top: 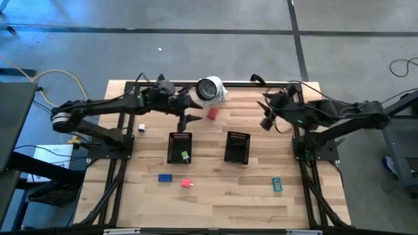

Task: Pick & Place Office items
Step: Put the pink white charger adapter into the left black bin

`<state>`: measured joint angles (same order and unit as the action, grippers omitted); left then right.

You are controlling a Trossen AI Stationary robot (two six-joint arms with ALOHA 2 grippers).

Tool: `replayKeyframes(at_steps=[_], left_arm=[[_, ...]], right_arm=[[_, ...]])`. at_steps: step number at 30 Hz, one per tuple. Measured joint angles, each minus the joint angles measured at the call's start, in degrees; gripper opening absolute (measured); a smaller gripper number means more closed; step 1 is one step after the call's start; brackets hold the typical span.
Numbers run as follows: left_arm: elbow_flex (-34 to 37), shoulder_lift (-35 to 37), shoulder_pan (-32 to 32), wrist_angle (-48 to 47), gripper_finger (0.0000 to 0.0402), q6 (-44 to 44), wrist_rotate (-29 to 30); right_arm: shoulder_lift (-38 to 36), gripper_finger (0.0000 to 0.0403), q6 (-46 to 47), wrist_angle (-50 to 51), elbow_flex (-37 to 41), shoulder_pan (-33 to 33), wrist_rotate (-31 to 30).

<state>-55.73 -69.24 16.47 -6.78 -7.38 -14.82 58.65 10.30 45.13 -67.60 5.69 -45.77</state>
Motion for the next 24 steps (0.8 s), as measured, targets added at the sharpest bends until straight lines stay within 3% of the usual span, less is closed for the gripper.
replayKeyframes(at_steps=[4, 13, 18, 24], left_arm=[[2.99, 2.44, -2.64, 1.1, 0.0209, 0.56, -0.04], [3.48, 2.56, -9.26, 0.54, 0.0209, 0.13, 0.21], [3.48, 2.56, -12.01, 0.23, 0.0209, -0.74, 0.22], [3.48, 2.56, -13.49, 0.24, 0.0209, -0.76, 0.25]], right_arm=[[4.12, 0.0149, 1.91, 2.46, 0.03, -10.33, 7.05], [13.82, 0.0149, -2.96, 0.66, 0.03, -33.88, 7.9], [14.97, 0.0149, -3.03, 1.06, 0.03, -45.59, 10.76], [14.88, 0.0149, -3.03, 1.14, 0.03, -55.23, 12.86]])
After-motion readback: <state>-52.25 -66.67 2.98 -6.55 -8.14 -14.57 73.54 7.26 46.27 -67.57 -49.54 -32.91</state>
